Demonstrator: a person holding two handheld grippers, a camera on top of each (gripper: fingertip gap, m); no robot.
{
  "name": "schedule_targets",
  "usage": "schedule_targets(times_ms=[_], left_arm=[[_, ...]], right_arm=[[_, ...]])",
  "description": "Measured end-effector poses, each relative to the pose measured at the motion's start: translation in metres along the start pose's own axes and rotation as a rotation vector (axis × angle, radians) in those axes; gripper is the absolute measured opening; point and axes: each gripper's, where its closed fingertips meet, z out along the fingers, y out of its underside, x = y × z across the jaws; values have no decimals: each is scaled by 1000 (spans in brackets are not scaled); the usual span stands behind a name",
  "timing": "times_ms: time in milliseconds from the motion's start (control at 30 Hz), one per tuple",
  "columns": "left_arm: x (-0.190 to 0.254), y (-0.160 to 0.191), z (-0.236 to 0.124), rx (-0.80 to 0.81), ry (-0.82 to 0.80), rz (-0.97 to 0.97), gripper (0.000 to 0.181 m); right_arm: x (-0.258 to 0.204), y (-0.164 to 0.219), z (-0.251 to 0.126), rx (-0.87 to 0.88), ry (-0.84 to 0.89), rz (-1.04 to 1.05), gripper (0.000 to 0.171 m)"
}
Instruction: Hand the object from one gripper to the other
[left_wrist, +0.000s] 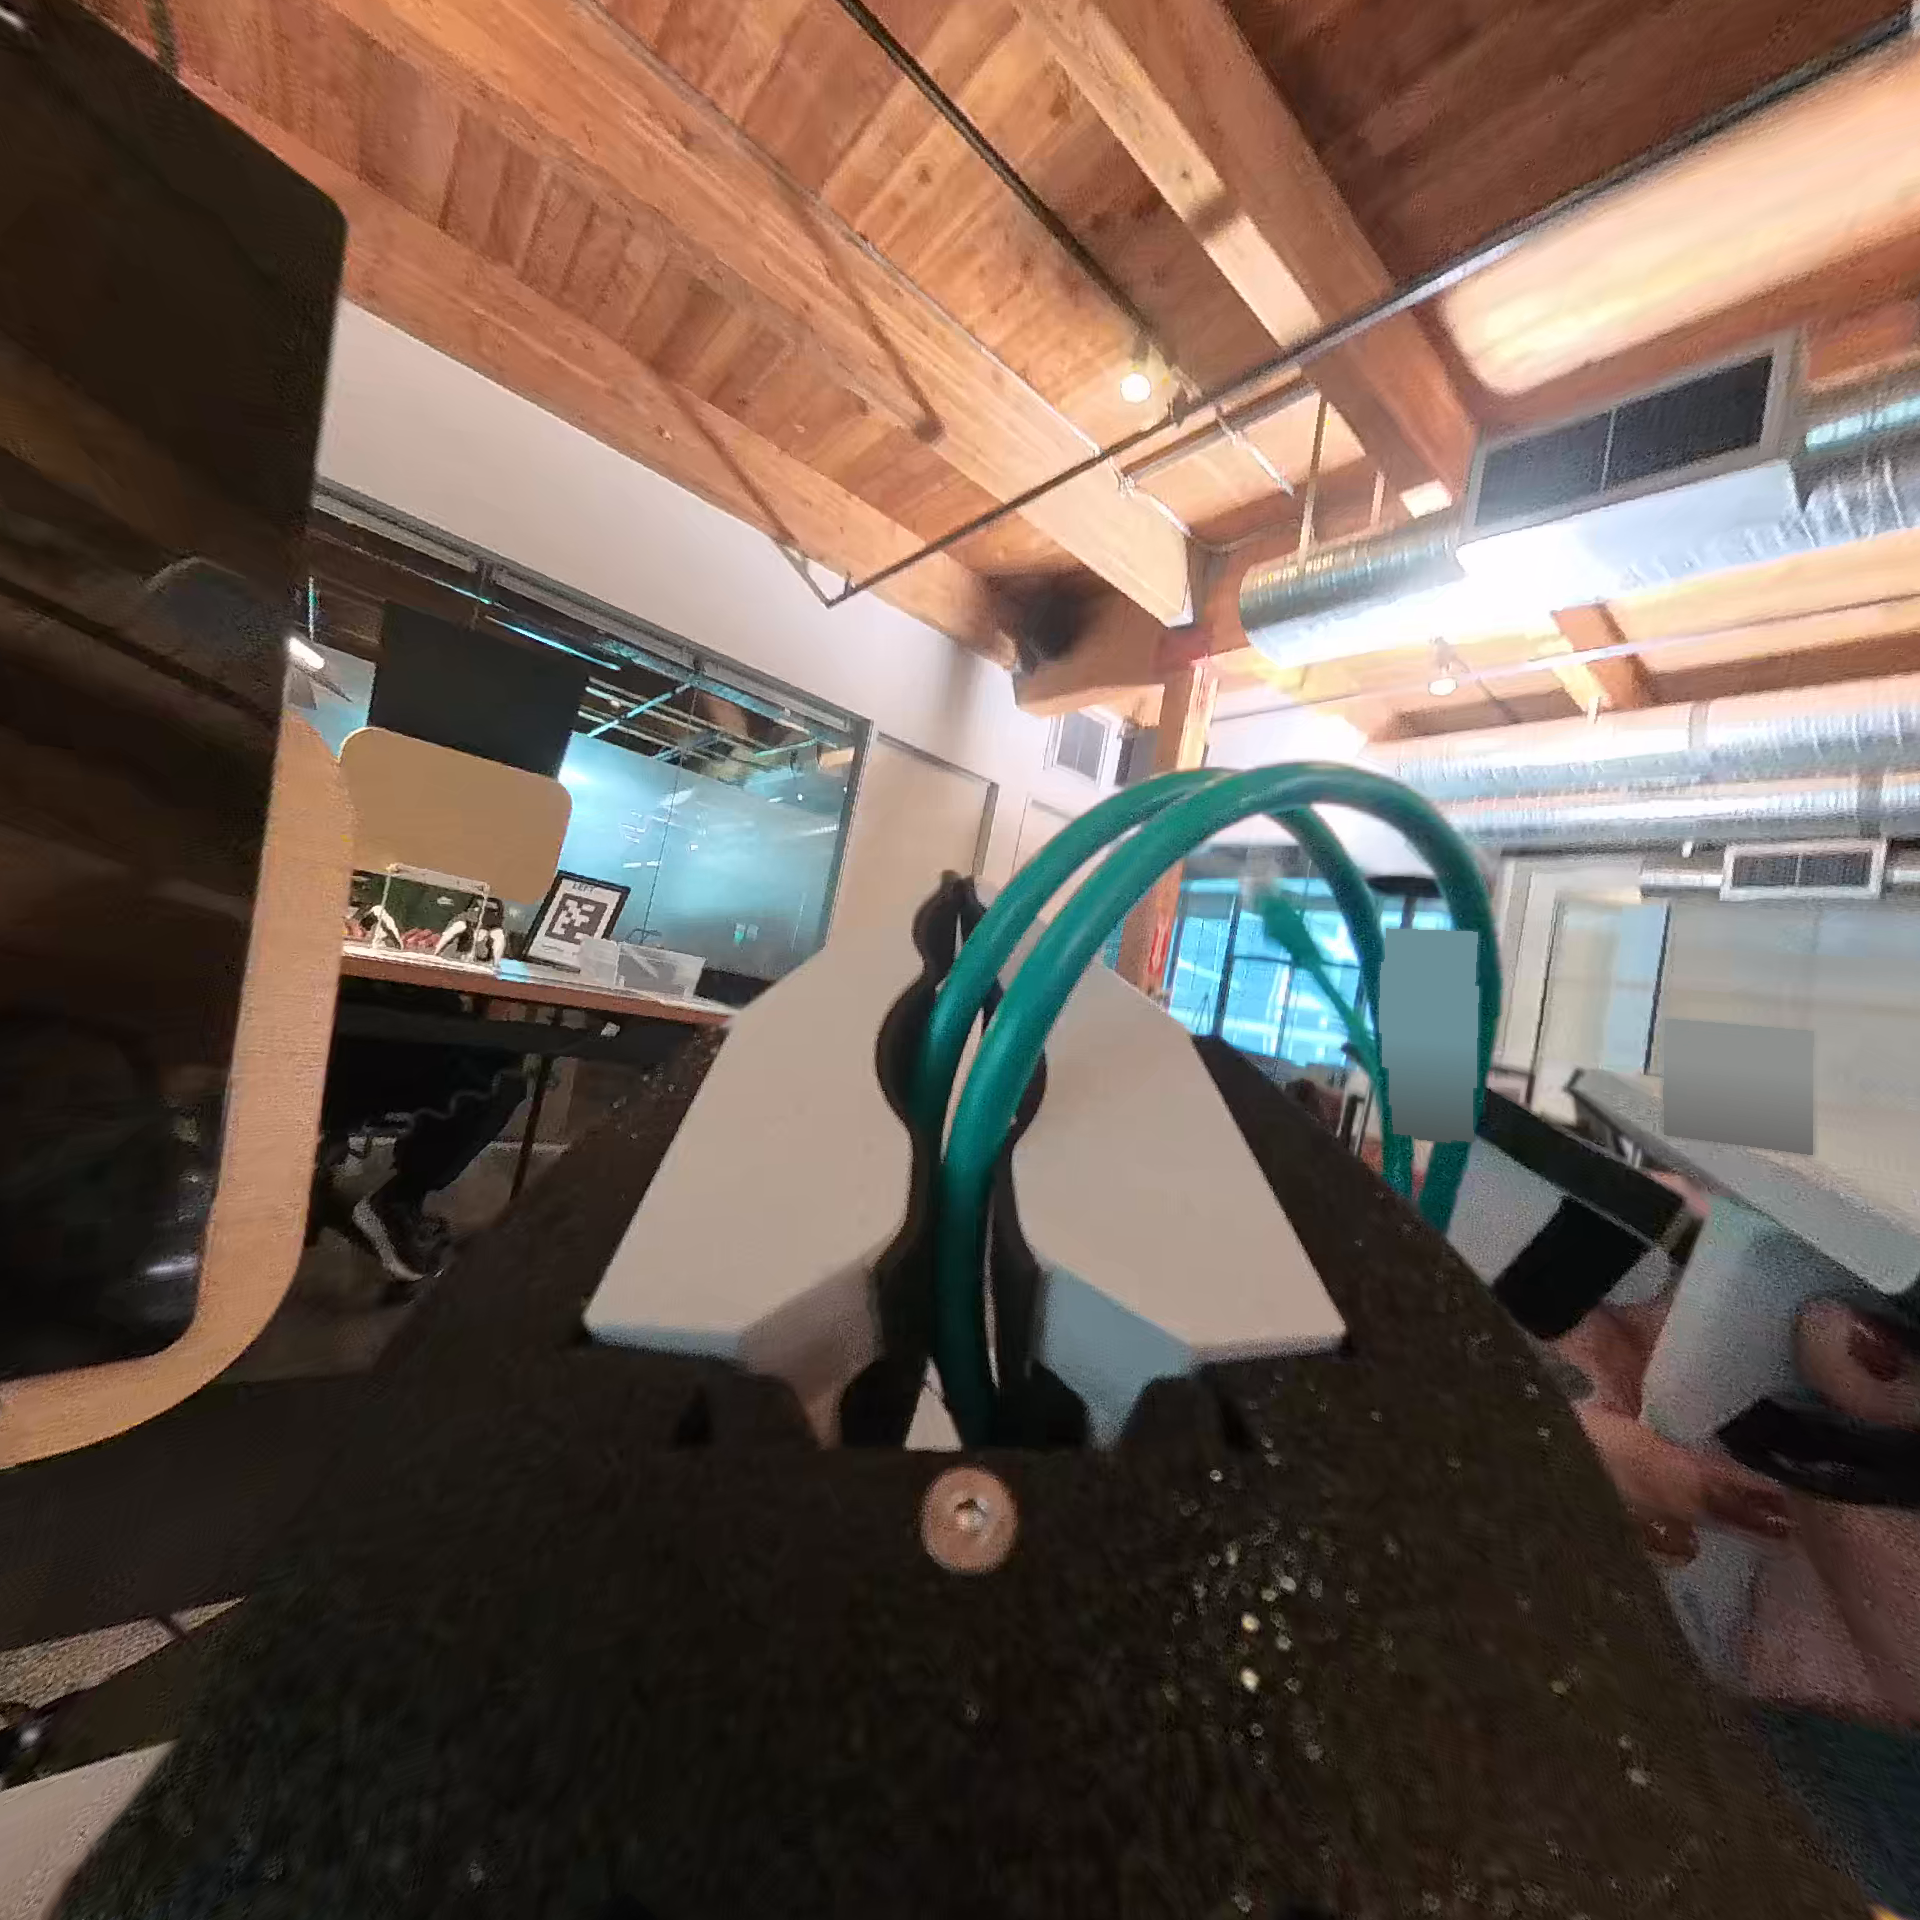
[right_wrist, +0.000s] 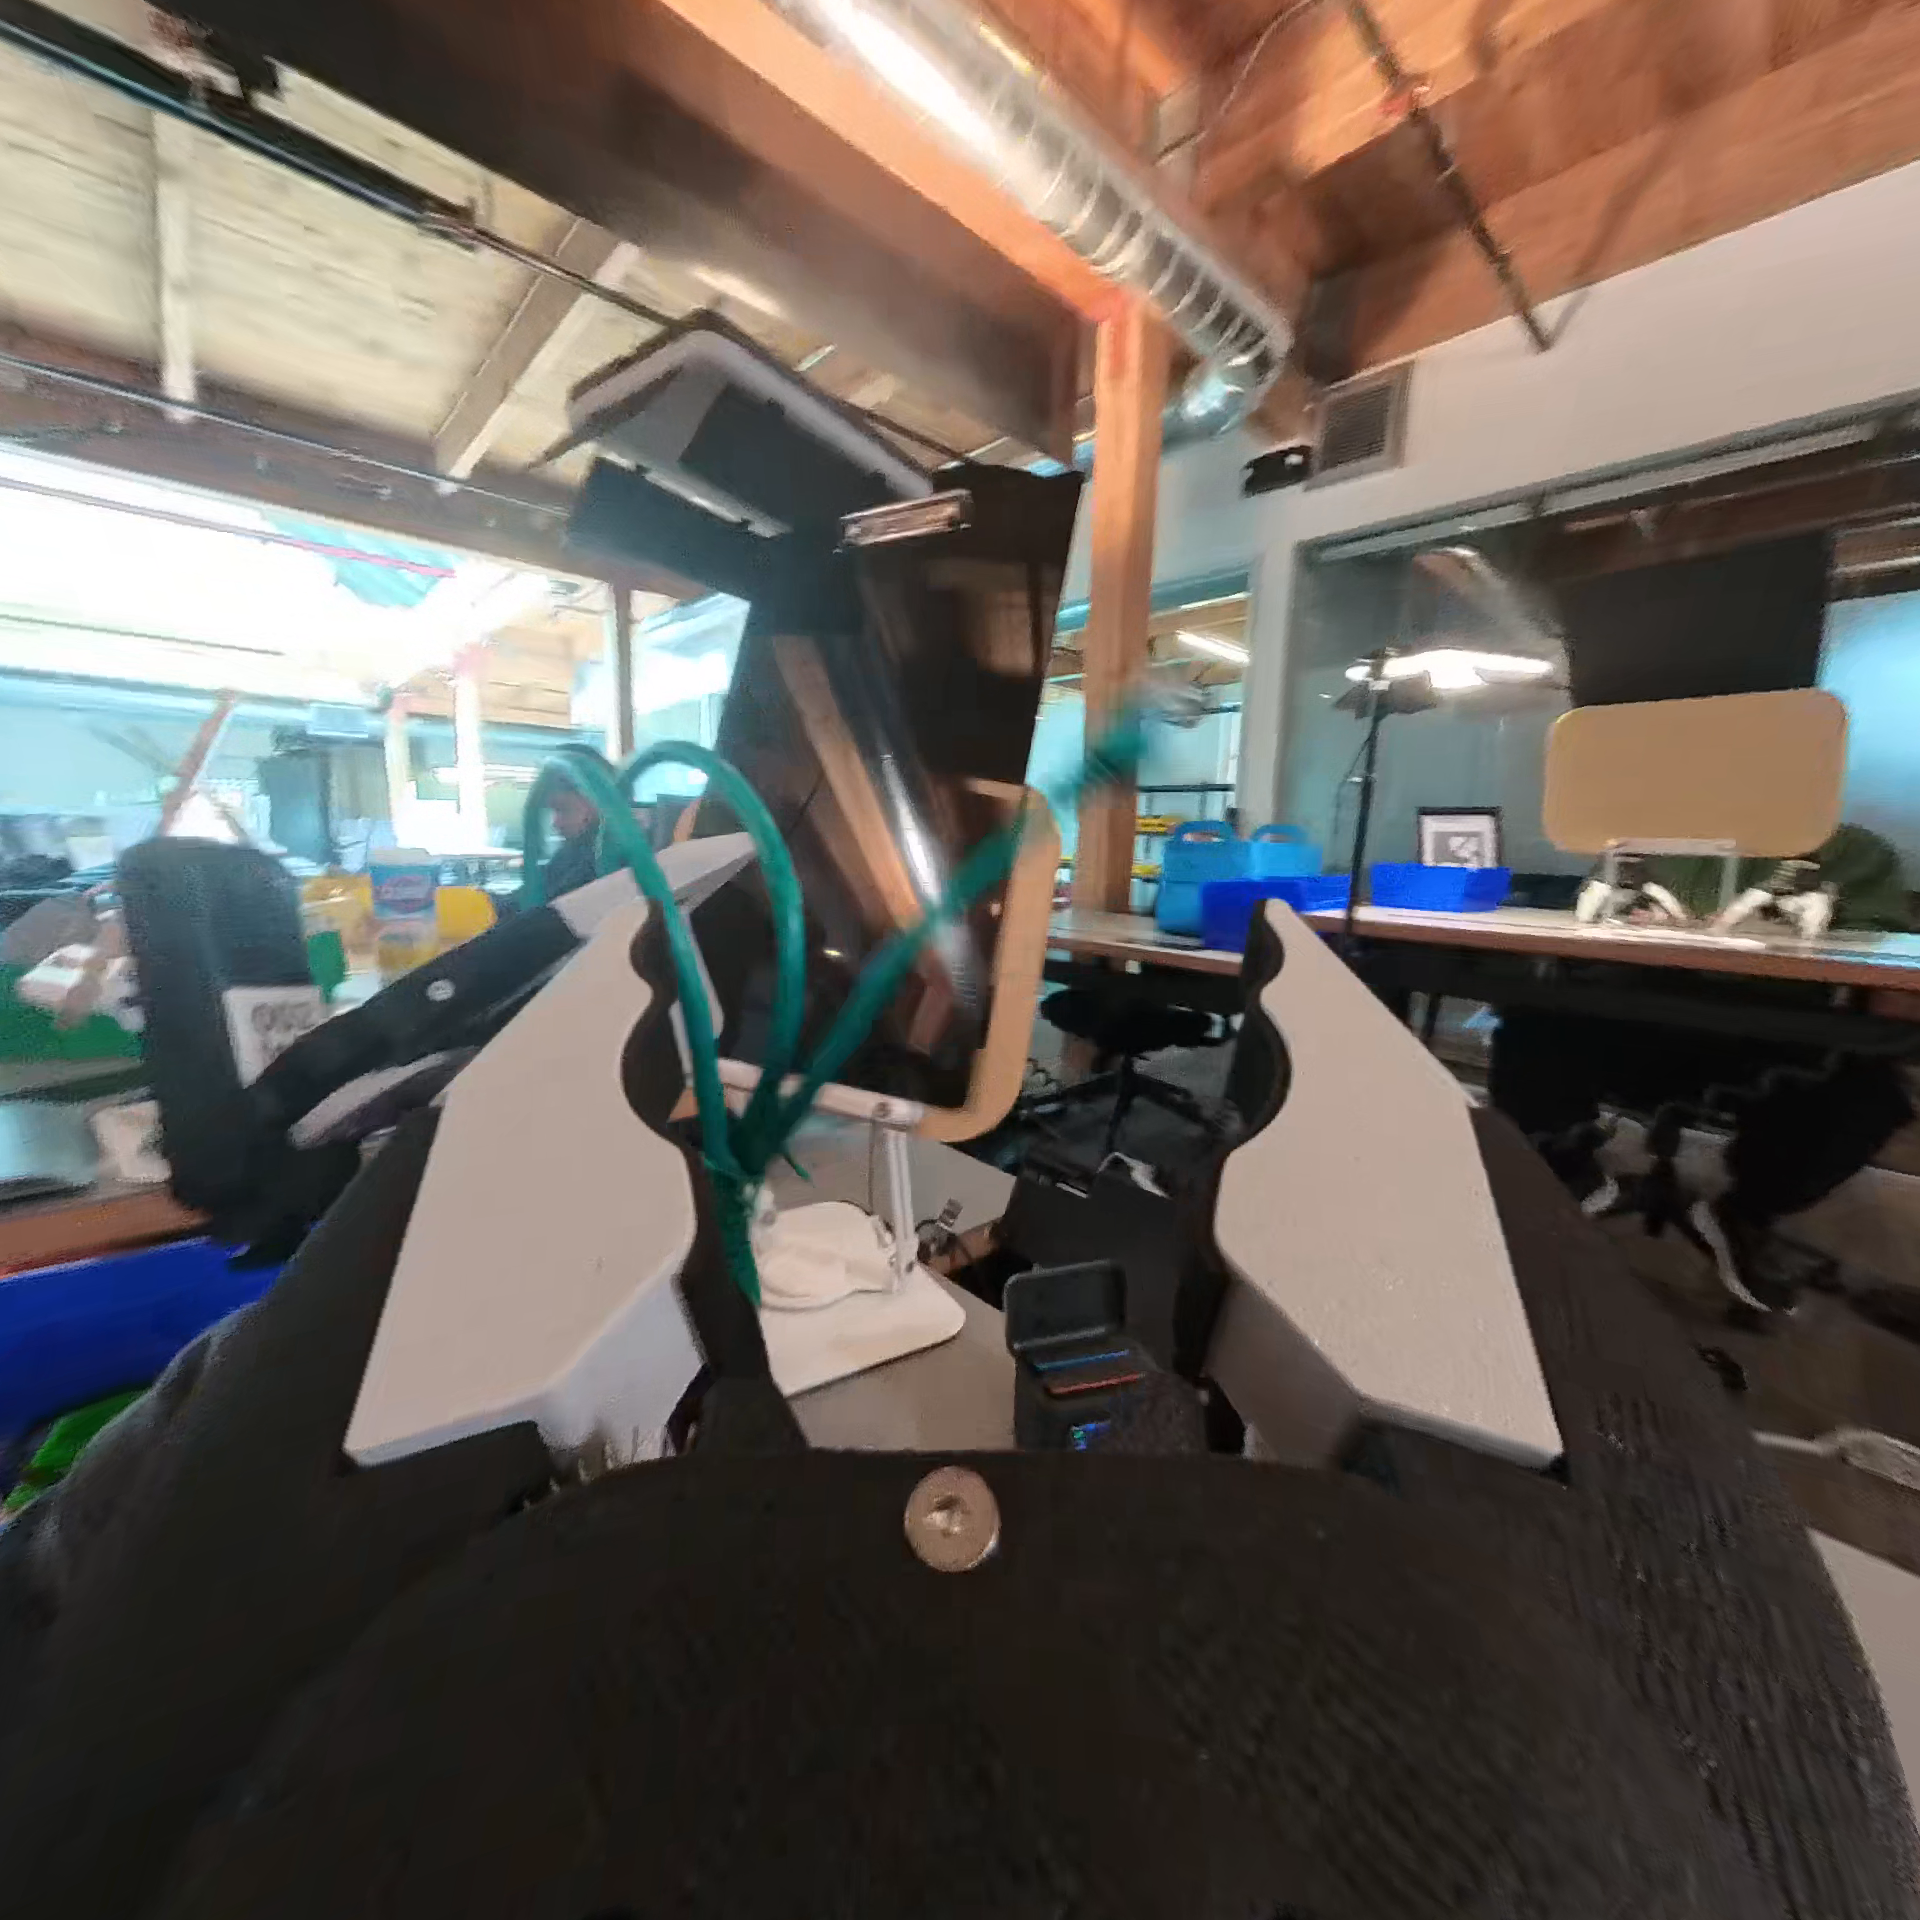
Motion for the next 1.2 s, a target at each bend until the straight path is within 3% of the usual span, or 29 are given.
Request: schedule_targets(times_ms=[100, 233, 300, 367, 400, 433, 500, 533, 600, 700, 800, 900, 1000, 1067, 1200], left_arm=[[-9, -9, -6, 58, -34, -50, 0], [-6, -8, -5, 51, -26, -41, 0], [1, -6, -3, 46, -8, -40, 0], [10, -3, 0, 36, 36, -48, 0], [17, -2, 1, 30, 72, -57, 0], [21, 1, 3, 16, 104, -71, 0], [28, 6, 6, -35, 184, -129, 0], [30, 10, 8, -73, 218, -178, 13], [28, 17, 11, -150, 250, -283, 56], [26, 27, 13, -244, 273, -399, 88], [42, 31, 12, -308, 355, -482, 98], [79, 38, 8, -404, 505, -523, 111], [119, 58, -1, -527, 621, -384, 126], [135, 64, -3, -526, 647, -270, 126], [138, 55, 5, -394, 568, -215, 95]], right_arm=[[11, -2, -1, 2, 90, -35, 118], [-27, 25, 9, -150, -145, 103, 113], [-50, 42, 9, -247, -294, 170, 90], [-65, 52, 7, -293, -381, 176, 50], [-69, 51, 5, -280, -403, 147, 22], [-70, 49, 4, -257, -406, 110, 11], [-66, 48, 2, -269, -386, 44, 9], [-60, 45, 2, -258, -351, 3, 9], [-41, 38, 2, -226, -237, -113, 8], [-11, 27, -2, -188, -31, -340, 4], [10, 10, -8, -128, 184, -671, 3], [11, 8, -9, -139, 293, -1017, 3], [9, 27, -2, -235, 291, -1183, 2], [4, 34, 2, -237, 269, -1241, 3], [-4, 31, 2, -189, 308, -1517, 2]])
